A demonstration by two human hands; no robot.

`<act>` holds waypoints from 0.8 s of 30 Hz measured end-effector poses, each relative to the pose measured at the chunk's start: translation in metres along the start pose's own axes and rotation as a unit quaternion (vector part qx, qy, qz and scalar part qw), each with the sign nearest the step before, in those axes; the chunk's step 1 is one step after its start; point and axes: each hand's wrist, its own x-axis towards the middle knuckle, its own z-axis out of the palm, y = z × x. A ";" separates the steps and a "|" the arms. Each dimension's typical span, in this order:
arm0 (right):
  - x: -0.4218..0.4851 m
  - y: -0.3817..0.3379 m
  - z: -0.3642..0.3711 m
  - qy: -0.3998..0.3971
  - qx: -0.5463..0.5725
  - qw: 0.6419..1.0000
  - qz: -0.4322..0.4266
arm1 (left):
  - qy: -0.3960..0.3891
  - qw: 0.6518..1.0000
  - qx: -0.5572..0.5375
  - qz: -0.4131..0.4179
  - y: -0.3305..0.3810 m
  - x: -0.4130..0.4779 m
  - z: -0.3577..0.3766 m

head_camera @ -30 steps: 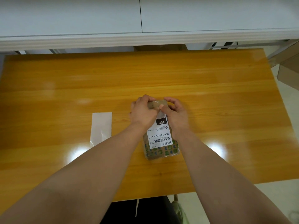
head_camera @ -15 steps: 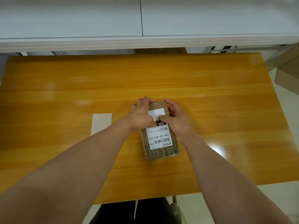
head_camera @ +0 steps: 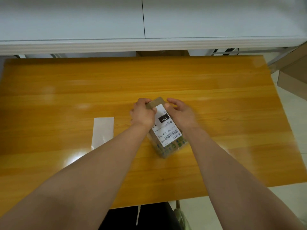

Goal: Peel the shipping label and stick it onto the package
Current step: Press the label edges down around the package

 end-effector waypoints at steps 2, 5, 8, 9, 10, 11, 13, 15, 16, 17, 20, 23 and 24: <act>-0.002 -0.001 -0.004 -0.017 -0.076 0.997 0.004 | 0.039 0.998 0.019 -0.035 0.005 0.001 -0.005; -0.004 0.004 -0.008 -0.038 -0.114 0.993 0.012 | 0.023 0.987 0.160 0.023 0.012 0.001 -0.018; -0.007 0.006 0.001 -0.039 -0.144 0.989 0.019 | -0.111 0.961 0.224 0.123 0.017 0.004 -0.027; -0.006 0.010 0.006 -0.033 -0.160 0.986 0.016 | -0.148 0.951 0.240 0.127 0.017 0.007 -0.028; -0.001 0.018 0.009 -0.026 -0.172 0.985 0.011 | -0.167 0.945 0.251 0.123 0.016 0.009 -0.028; 0.003 0.025 0.013 -0.016 -0.179 0.984 0.007 | -0.167 0.945 0.255 0.119 0.015 0.011 -0.028; 0.001 0.023 0.016 0.003 -0.187 0.982 0.007 | -0.147 0.954 0.237 0.112 0.014 0.012 -0.026; -0.003 0.017 0.016 0.028 -0.220 0.975 0.009 | -0.132 0.960 0.222 0.105 0.015 0.013 -0.024; -0.005 0.016 0.015 0.040 -0.242 0.969 0.012 | -0.126 0.963 0.216 0.100 0.016 0.014 -0.024; -0.005 0.015 0.015 0.055 -0.258 0.965 0.012 | -0.122 0.965 0.211 0.094 0.017 0.015 -0.023; -0.006 0.018 0.019 0.079 -0.274 0.959 0.004 | -0.109 0.971 0.197 0.081 0.018 0.018 -0.020; -0.001 0.022 0.023 0.108 -0.249 0.962 0.012 | -0.097 0.982 0.148 0.062 0.018 0.020 -0.017; 0.001 0.021 0.024 0.117 -0.242 0.963 0.019 | -0.097 0.984 0.139 0.059 0.019 0.020 -0.017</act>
